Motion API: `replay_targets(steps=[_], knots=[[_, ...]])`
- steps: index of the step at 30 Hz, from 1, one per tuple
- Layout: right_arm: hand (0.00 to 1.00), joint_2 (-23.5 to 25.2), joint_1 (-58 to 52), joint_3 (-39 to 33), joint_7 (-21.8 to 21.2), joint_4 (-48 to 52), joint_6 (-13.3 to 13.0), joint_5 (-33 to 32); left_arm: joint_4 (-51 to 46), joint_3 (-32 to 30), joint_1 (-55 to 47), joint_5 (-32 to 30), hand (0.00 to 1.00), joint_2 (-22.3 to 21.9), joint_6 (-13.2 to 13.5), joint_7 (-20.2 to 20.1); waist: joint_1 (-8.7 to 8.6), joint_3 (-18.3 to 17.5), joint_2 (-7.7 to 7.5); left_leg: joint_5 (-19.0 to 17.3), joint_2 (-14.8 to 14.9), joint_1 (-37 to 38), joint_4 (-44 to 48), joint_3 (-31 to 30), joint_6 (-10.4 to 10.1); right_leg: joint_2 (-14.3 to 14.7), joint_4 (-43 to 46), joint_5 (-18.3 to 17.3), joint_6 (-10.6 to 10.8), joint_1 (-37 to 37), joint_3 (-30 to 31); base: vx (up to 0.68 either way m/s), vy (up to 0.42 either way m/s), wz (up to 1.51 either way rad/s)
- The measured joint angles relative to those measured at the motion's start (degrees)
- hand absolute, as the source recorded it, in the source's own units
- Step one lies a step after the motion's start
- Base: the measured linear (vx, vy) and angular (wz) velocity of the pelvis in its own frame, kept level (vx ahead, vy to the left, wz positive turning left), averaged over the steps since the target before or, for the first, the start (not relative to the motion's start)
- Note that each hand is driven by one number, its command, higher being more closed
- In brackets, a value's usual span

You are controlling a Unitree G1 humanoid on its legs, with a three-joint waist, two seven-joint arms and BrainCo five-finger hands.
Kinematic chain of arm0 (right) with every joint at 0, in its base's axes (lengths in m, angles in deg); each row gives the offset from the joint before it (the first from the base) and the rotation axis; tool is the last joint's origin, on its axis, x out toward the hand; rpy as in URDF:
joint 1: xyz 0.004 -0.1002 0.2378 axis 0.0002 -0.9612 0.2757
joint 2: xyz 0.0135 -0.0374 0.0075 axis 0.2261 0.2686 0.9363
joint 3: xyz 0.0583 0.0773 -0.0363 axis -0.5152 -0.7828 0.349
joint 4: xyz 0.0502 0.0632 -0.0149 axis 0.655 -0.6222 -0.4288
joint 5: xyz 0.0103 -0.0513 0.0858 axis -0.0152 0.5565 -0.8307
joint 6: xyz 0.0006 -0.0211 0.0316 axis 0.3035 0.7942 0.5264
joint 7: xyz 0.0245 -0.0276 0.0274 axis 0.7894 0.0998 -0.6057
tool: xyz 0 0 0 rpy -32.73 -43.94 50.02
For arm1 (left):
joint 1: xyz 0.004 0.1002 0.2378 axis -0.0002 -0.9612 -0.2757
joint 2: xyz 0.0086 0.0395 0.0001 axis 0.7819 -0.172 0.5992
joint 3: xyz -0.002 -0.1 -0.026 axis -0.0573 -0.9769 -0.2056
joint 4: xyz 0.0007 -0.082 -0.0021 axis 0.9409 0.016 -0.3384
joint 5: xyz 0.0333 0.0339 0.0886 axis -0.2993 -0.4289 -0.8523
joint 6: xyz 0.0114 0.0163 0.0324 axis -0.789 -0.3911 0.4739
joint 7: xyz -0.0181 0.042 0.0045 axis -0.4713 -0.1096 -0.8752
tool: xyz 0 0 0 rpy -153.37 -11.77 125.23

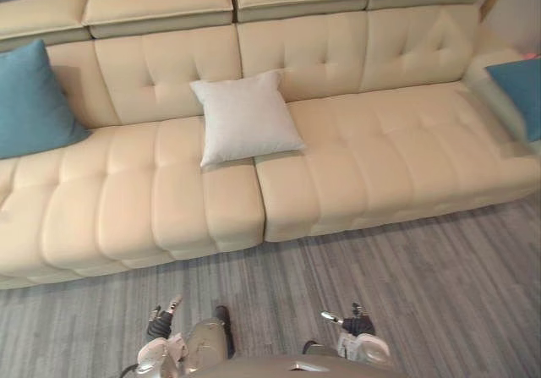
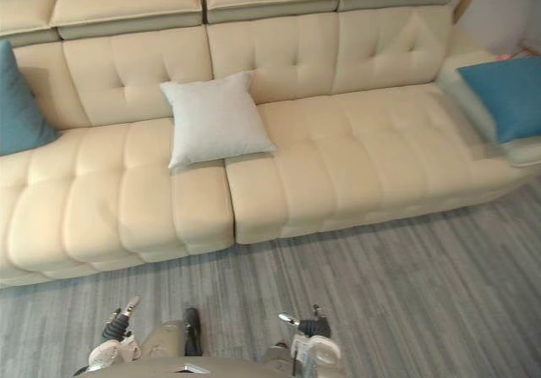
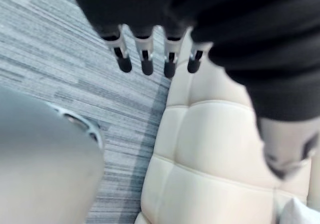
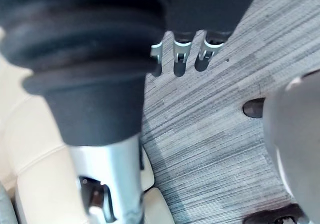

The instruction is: Pick up cushions and gather them together orderly.

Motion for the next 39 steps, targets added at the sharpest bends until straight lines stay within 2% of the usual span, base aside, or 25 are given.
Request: replay_targets(steps=[2, 6, 7, 10, 11, 14, 15, 17, 18, 19, 20, 21, 23, 25, 27, 28, 29, 30, 31, 32, 33, 35, 36, 37, 39], knots=[[0.00, 0.1, -0.1, -0.7, 0.0, -0.7, 0.7, 0.0, 0.1, 0.7, -0.4, -0.2, 0.00, 0.4, -0.1, 0.1, -0.56, -0.4, -0.96, 0.0, -2.8, 3.3, -5.4, -0.3, 0.0, 0.0, -1.2, 1.3, -1.4, 0.1, 2.0, -0.03, 0.108, -0.28], [0.00, 0.1, 0.1, -1.0, 0.0, -1.7, 0.8, 0.0, 1.2, 3.2, -0.2, -5.3, 0.00, 1.9, -0.1, -0.1, -1.61, -1.1, -1.45, 0.6, -5.1, 6.7, -10.7, -0.3, -0.3, -0.5, -2.8, 1.6, -1.9, -0.1, 5.1, 0.02, 0.066, -0.39], [0.00, 0.1, 0.1, -1.1, 0.0, -1.7, 0.8, 0.0, 1.3, 4.1, -0.2, -6.6, 0.00, 2.1, -0.2, -0.2, -1.92, -1.2, -1.07, 0.7, -5.3, 7.5, -12.0, -0.2, -0.4, -0.2, -3.4, 2.0, -2.5, -0.3, 6.2, 0.06, 0.027, -0.65], [0.00, -0.2, 0.4, -1.1, 0.1, -1.8, 0.8, 0.0, 2.5, 6.4, 0.8, -8.7, 0.00, 2.5, -0.2, -1.2, -2.40, -1.8, -0.39, 2.6, -5.3, 8.5, -13.3, 0.2, -0.2, 1.2, -5.4, 4.4, -2.1, -1.5, 10.2, 0.07, 0.010, -0.92], [0.00, -0.2, 1.1, -1.1, 0.1, -1.8, 0.8, 0.0, 2.8, 7.8, 0.8, -9.0, 0.00, 2.9, -0.3, -1.5, -2.50, -1.8, -0.29, 3.1, -5.0, 8.9, -13.1, 0.3, 0.3, 2.3, -6.9, 6.5, -1.3, -2.0, 13.3, 0.12, 0.004, -1.34], [0.00, -0.6, 1.8, -1.1, 0.1, -2.1, 0.7, -0.1, 3.6, 10.1, 2.0, -10.4, 0.00, 3.4, -0.5, -2.1, -2.83, -1.6, 0.07, 2.3, -2.8, 9.2, -10.6, 3.2, 2.2, 4.9, -9.1, 10.9, -3.0, -3.2, 15.7, 0.11, -0.018, -1.55], [0.00, -1.1, 3.1, -1.0, 0.1, -2.9, 0.7, -0.3, 3.9, 10.8, 2.5, -10.7, 0.00, 3.3, -0.5, -2.2, -2.83, -1.3, 0.52, 1.9, -1.2, 9.3, -9.2, 5.0, 2.8, 6.6, -9.7, 14.1, -3.9, -4.5, 15.4, 0.09, -0.041, -1.88], [0.00, -2.5, 4.0, -0.9, 0.1, -4.0, 0.8, -0.4, 4.8, 11.4, 3.9, -10.8, 0.00, 3.1, -0.7, -2.3, -3.15, -0.6, 1.70, 1.4, 0.6, 10.2, -8.5, 9.7, 3.6, 8.2, -10.7, 17.5, -5.2, -5.3, 9.6, 0.07, -0.064, -1.79], [0.00, -3.2, 4.0, -1.0, 0.1, -4.0, 0.8, -0.4, 4.5, 11.5, 4.5, -11.2, 0.00, 3.1, -0.7, -2.3, -3.25, 0.1, 2.93, 1.1, 1.5, 11.1, -8.2, 13.6, 4.0, 8.3, -10.5, 17.6, -6.7, -6.1, 1.5, 0.05, -0.107, -1.45], [0.00, -3.5, 4.2, -1.0, 0.1, -4.0, 0.8, -0.4, 4.4, 11.9, 4.9, -11.2, 0.00, 3.0, -0.7, -2.3, -3.47, 0.2, 2.99, 1.0, 1.6, 12.0, -8.1, 16.4, 4.2, 7.7, -9.2, 14.8, -9.2, -6.4, -7.8, 0.03, -0.116, -1.32], [0.00, -3.7, 3.9, -1.0, 0.1, -4.0, 0.9, -0.4, 4.4, 12.0, 5.0, -11.2, 0.00, 3.2, -0.7, -2.3, -3.37, 0.2, 3.07, 0.9, 1.6, 12.8, -8.1, 18.1, 4.2, 7.2, -8.0, 12.7, -10.4, -6.5, -13.7, 0.02, -0.130, -1.27], [0.00, -4.1, 3.2, -1.0, 0.1, -4.0, 0.9, -0.4, 4.4, 12.0, 4.9, -11.2, 0.00, 3.5, -0.8, -2.2, -3.31, 0.7, 3.84, 0.3, 2.0, 14.3, -7.1, 20.8, 3.7, 6.2, -6.2, 11.0, -10.4, -6.1, -21.0, 0.03, -0.139, -1.14], [0.00, -4.5, 3.0, -1.0, 0.1, -3.9, 0.9, -0.4, 4.4, 12.0, 4.9, -11.2, 0.00, 3.7, -0.8, -2.2, -3.87, 0.4, 4.69, -0.5, 2.2, 15.5, -6.9, 21.7, 2.6, 7.0, -4.5, 10.9, -9.5, -6.1, -20.6, 0.04, -0.110, -0.84], [0.00, -5.3, 2.7, -1.0, 0.1, -4.0, 1.0, -0.4, 4.5, 12.4, 4.9, -11.2, 0.00, 2.9, -0.8, -2.3, -3.85, 0.9, 6.67, -1.5, 3.0, 16.9, -7.7, 22.2, 1.0, 9.0, -4.8, 10.8, -9.3, -6.5, -17.2, 0.03, -0.058, -0.81], [0.00, -5.3, 2.8, -1.1, 0.1, -4.0, 1.0, -0.4, 4.9, 12.4, 4.5, -11.3, 0.00, 2.3, -1.0, -2.5, -4.13, 0.7, 7.24, -1.7, 3.7, 17.7, -7.1, 23.6, 0.6, 10.4, -4.7, 10.1, -8.7, -6.9, -14.5, 0.00, -0.043, -0.74], [0.00, -5.3, 2.9, -1.1, 0.1, -4.0, 1.0, -0.5, 4.9, 12.4, 4.4, -11.9, 0.00, 2.2, -1.1, -2.8, -4.31, 0.8, 7.17, -2.4, 4.9, 17.8, -4.7, 23.7, -0.4, 11.0, -4.1, 8.4, -8.5, -7.1, -13.2, -0.05, -0.050, -0.62], [0.00, -5.2, 2.9, -1.0, 0.1, -4.0, 1.0, -0.4, 4.9, 12.3, 4.3, -12.3, 0.00, 2.3, -1.2, -3.3, -4.17, 1.2, 6.65, -3.5, 6.8, 17.0, 0.9, 23.2, -1.6, 11.5, -2.8, 6.8, -8.7, -7.5, -12.2, -0.06, -0.101, -0.78], [0.00, -5.1, 2.9, -0.9, 0.1, -4.0, 1.0, -0.4, 4.8, 12.0, 3.9, -12.3, 0.00, 2.3, -1.2, -3.4, -3.65, 1.5, 5.77, -3.8, 9.0, 15.2, 8.2, 22.1, -1.4, 11.8, -1.7, 5.7, -8.8, -7.4, -11.1, -0.05, -0.081, -0.71], [0.00, -5.1, 2.9, -0.7, 0.1, -4.0, 1.0, -0.4, 4.8, 11.8, 3.5, -12.3, 0.00, 2.3, -1.2, -3.4, -3.26, 1.5, 5.52, -3.6, 10.3, 13.7, 12.9, 20.9, -1.1, 12.1, -1.6, 5.5, -8.9, -7.2, -10.5, 0.01, -0.121, -0.75], [0.00, -5.4, 2.9, 0.1, 0.2, -3.9, 1.0, -0.4, 4.4, 11.8, 2.8, -11.8, 0.00, 1.8, -1.2, -3.5, -2.96, 1.4, 5.47, -2.4, 12.4, 9.7, 21.7, 16.5, 0.6, 13.0, -1.5, 5.7, -9.2, -6.6, -8.6, 0.11, -0.077, -0.94], [0.00, -6.5, 3.2, 0.3, 0.2, -4.3, 1.2, -0.4, 4.2, 11.3, 3.3, -11.6, 0.00, 1.2, -0.9, -3.4, -1.96, 2.0, 5.58, -5.9, 11.4, 5.0, 28.1, 7.1, -0.4, 14.6, -1.5, 6.8, -10.6, -6.2, -4.2, 0.13, -0.047, -1.04], [0.00, -7.5, 4.9, 0.4, 0.2, -5.7, 1.6, -0.3, 3.2, 10.6, 3.3, -11.0, 0.00, 1.0, -0.7, -3.4, -0.47, 2.2, 6.02, -9.7, 8.2, 3.2, 28.5, 2.9, 0.2, 15.2, -2.2, 7.1, -11.5, -5.5, 0.0, 0.08, 0.054, -1.12], [0.00, -7.9, 5.7, 0.5, 0.3, -6.9, 1.9, -0.3, 2.7, 9.8, 3.3, -10.8, 0.00, 0.8, -0.6, -3.4, 0.04, 2.5, 5.70, -11.0, 6.1, 1.8, 27.8, 1.1, 0.7, 15.2, -2.8, 7.1, -11.7, -4.7, 2.2, 0.06, 0.076, -1.41], [0.00, -8.6, 6.1, 1.4, 0.4, -7.2, 1.9, 0.0, 2.2, 9.6, 3.0, -9.9, 0.00, 0.6, -0.5, -3.3, 0.69, 2.7, 5.84, -11.3, 3.2, -0.6, 24.0, -1.2, 1.0, 15.1, -4.2, 7.0, -12.0, -3.2, 5.5, 0.07, 0.073, -1.19], [0.00, -8.6, 6.1, 1.8, 0.4, -7.2, 1.9, 0.1, 2.0, 9.6, 3.1, -9.9, 0.00, 0.6, -0.3, -3.3, 1.10, 2.8, 6.26, -10.6, 2.0, -2.2, 17.1, -3.3, 0.8, 14.8, -5.1, 7.0, -12.0, -2.0, 7.0, 0.08, 0.104, -1.02]])
